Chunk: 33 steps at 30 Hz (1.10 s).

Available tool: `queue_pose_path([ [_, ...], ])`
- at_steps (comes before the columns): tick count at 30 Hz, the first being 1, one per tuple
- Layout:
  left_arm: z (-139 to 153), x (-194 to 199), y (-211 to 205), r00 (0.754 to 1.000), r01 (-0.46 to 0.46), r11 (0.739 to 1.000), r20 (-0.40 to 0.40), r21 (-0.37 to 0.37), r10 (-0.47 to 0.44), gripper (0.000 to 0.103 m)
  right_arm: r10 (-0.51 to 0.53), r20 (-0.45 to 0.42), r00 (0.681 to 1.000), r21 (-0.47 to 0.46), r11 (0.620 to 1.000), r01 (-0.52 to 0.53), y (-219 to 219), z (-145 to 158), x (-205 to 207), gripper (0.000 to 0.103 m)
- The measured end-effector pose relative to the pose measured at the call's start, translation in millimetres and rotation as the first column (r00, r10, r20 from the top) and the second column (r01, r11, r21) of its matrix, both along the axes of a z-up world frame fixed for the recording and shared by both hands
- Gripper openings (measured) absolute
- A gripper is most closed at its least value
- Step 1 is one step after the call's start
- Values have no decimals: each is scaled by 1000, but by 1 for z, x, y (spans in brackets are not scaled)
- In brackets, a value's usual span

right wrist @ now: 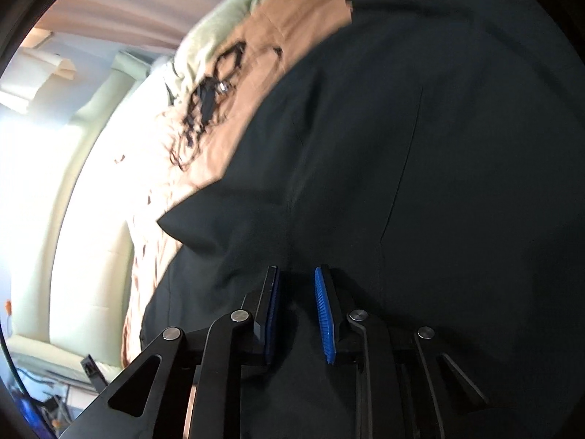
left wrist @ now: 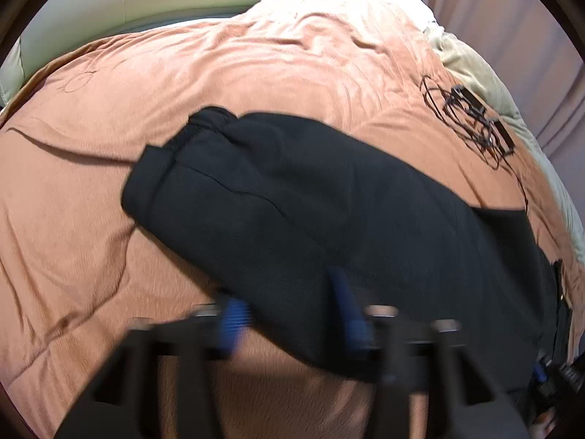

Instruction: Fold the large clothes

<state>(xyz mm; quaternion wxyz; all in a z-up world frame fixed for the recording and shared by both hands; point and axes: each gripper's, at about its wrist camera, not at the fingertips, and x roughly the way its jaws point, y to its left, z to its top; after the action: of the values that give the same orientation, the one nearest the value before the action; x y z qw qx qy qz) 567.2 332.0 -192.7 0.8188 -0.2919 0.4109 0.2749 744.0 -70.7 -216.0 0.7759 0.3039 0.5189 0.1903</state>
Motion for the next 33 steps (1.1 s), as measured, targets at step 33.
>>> queue_pose_path([
  [33,322,57,-267,676,539,790,408,293,-613,5,-327,209,922,13,943,332,-175,100,-133,48],
])
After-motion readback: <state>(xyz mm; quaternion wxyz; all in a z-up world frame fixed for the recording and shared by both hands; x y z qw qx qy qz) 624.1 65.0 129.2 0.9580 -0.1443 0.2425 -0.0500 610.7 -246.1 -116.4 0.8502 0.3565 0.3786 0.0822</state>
